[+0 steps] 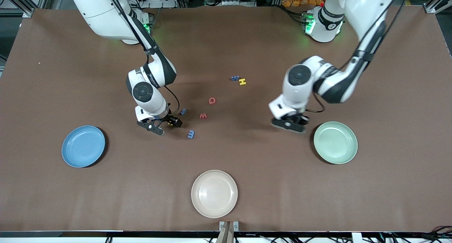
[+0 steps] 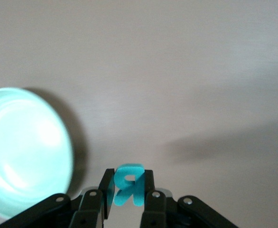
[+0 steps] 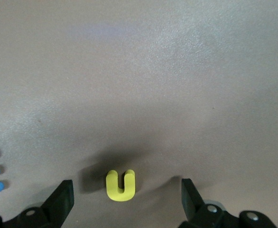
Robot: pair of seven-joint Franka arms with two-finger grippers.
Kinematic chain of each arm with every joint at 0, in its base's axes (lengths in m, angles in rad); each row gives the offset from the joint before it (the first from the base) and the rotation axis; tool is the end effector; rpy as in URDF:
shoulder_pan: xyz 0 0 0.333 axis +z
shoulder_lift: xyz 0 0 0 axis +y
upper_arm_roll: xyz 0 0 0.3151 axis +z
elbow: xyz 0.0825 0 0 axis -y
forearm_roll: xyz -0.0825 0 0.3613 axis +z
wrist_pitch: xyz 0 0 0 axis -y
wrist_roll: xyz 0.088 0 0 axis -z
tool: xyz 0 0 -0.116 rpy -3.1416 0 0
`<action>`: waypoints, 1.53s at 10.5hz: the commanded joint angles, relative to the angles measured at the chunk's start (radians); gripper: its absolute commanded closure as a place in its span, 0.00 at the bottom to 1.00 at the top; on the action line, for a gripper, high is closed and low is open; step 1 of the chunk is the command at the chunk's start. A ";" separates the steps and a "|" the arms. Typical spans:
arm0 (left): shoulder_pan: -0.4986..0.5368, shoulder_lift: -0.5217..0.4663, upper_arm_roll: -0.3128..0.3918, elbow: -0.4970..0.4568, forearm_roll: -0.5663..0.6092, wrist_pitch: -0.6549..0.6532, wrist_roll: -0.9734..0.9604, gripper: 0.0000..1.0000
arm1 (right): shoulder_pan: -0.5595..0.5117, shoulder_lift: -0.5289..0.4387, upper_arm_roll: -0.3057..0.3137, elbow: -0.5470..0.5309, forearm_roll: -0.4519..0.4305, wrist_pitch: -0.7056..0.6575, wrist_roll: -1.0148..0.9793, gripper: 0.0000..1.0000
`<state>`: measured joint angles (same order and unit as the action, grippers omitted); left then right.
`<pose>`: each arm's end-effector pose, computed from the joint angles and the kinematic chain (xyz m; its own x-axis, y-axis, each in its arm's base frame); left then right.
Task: Sort upper and lower case letters into plates
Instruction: 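Place the R in the green plate while the right gripper grasps the u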
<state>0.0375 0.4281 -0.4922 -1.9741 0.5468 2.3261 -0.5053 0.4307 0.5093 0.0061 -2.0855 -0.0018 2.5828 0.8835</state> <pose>0.5448 -0.2386 0.2798 0.9535 -0.2935 0.0679 -0.2773 -0.9432 -0.1828 0.5170 0.2414 0.1851 0.9022 -0.4313 -0.0092 -0.4312 -0.9022 0.0080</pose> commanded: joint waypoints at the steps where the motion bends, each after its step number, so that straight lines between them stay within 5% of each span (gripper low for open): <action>1: 0.082 -0.032 0.055 -0.020 -0.117 -0.010 0.092 1.00 | 0.005 0.005 0.000 -0.004 0.016 0.014 0.003 0.00; 6: 0.111 0.006 0.233 -0.008 -0.297 0.001 0.324 1.00 | 0.017 0.009 0.000 0.005 0.061 0.017 0.002 0.00; 8: 0.111 0.011 0.233 0.008 -0.303 0.001 0.326 0.12 | 0.017 0.009 -0.001 0.005 0.063 0.017 0.000 0.00; 9: 0.111 0.008 0.233 0.014 -0.301 0.001 0.326 0.00 | 0.017 0.009 -0.001 0.005 0.063 0.017 -0.006 0.00; 13: 0.082 -0.051 0.218 0.018 -0.301 -0.059 0.285 0.00 | 0.017 0.017 -0.003 0.008 0.052 0.025 -0.014 0.00; 16: 0.036 -0.084 0.131 0.018 -0.303 -0.134 0.066 0.00 | 0.017 0.025 -0.003 0.009 0.051 0.040 -0.015 0.00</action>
<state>0.0946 0.3790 -0.3253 -1.9454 0.2690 2.2356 -0.3503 0.4419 0.5213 0.0066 -2.0856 0.0388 2.6116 0.8820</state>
